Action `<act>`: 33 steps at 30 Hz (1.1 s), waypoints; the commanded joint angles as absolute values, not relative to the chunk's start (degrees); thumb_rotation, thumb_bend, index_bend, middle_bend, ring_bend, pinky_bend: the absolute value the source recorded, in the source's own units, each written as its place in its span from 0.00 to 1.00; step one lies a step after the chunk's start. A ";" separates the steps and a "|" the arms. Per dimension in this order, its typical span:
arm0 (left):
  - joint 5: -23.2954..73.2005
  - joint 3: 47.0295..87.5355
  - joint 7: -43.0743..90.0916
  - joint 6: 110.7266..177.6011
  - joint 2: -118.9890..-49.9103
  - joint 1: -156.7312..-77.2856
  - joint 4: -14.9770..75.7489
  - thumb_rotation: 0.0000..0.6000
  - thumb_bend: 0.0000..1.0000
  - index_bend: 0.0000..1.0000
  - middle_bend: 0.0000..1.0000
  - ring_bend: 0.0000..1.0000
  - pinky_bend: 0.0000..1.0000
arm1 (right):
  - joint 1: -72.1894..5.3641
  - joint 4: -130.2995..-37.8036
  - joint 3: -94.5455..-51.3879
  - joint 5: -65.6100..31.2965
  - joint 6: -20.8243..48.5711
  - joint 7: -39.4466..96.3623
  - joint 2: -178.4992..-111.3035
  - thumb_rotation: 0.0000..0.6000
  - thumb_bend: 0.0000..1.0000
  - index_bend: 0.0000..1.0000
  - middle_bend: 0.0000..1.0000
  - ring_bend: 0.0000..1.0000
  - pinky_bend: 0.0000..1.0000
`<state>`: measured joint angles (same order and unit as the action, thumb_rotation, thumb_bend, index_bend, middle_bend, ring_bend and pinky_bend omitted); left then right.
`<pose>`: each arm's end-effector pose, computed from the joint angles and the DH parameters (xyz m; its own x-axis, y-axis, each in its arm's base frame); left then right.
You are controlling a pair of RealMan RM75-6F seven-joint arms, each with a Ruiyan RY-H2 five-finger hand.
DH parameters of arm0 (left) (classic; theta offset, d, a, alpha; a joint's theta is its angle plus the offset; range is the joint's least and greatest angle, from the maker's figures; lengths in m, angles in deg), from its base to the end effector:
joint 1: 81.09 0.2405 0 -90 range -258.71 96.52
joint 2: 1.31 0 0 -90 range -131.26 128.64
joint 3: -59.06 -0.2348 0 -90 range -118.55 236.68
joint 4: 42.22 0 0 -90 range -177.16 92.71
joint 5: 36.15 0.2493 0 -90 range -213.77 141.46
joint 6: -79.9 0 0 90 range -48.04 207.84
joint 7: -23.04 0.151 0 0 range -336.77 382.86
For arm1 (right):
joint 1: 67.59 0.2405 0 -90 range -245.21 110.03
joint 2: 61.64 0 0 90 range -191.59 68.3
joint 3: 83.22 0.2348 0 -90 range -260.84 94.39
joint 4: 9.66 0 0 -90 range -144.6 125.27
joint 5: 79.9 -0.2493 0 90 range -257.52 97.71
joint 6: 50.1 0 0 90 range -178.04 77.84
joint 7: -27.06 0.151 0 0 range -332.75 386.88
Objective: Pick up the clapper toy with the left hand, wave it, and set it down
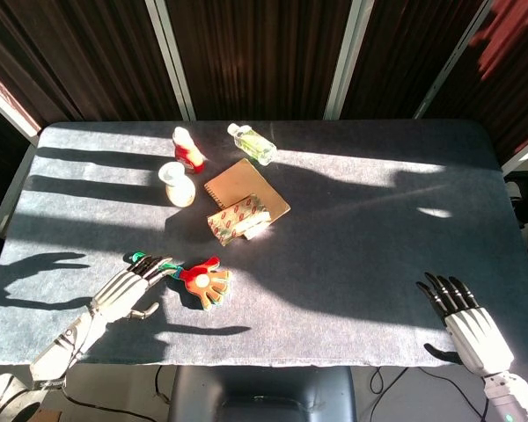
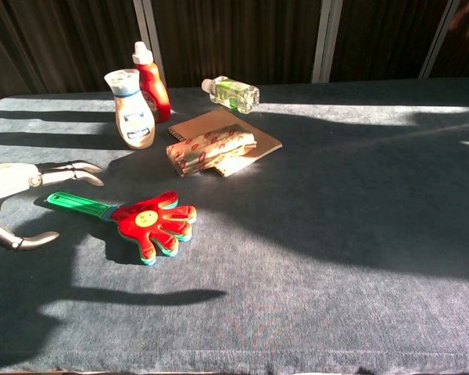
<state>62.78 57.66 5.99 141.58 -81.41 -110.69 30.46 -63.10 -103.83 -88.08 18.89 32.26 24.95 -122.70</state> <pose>-0.2522 0.2855 -0.0170 0.4176 0.3547 0.8366 0.8437 -0.4931 -0.2121 -0.2925 -0.1481 0.0898 0.4745 -0.1726 0.8631 -0.8724 -0.2230 0.4350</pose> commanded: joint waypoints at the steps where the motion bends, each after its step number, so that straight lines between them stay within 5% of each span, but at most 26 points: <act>1: 60.69 59.08 9.16 138.95 -85.71 -112.77 26.02 1.00 0.41 0.17 0.00 0.00 0.00 | -63.02 -103.94 -88.08 18.76 32.20 25.19 -122.53 1.00 0.14 0.00 0.00 0.00 0.00; 11: 56.68 59.62 9.40 134.32 -90.12 -115.70 19.07 1.00 0.40 0.20 0.00 0.00 0.00 | -62.98 -104.16 -88.08 18.53 32.40 26.12 -121.94 1.00 0.14 0.00 0.00 0.00 0.00; 22: 55.21 58.45 6.90 133.23 -90.62 -116.68 17.49 1.00 0.40 0.35 0.00 0.00 0.00 | -62.99 -104.57 -88.09 18.18 32.30 26.04 -121.71 1.00 0.14 0.00 0.00 0.00 0.00; 33: 55.38 57.50 5.29 133.78 -91.31 -117.63 17.55 1.00 0.41 0.34 0.00 0.00 0.00 | -63.05 -104.74 -87.95 17.80 32.36 25.92 -121.60 1.00 0.14 0.00 0.00 0.00 0.00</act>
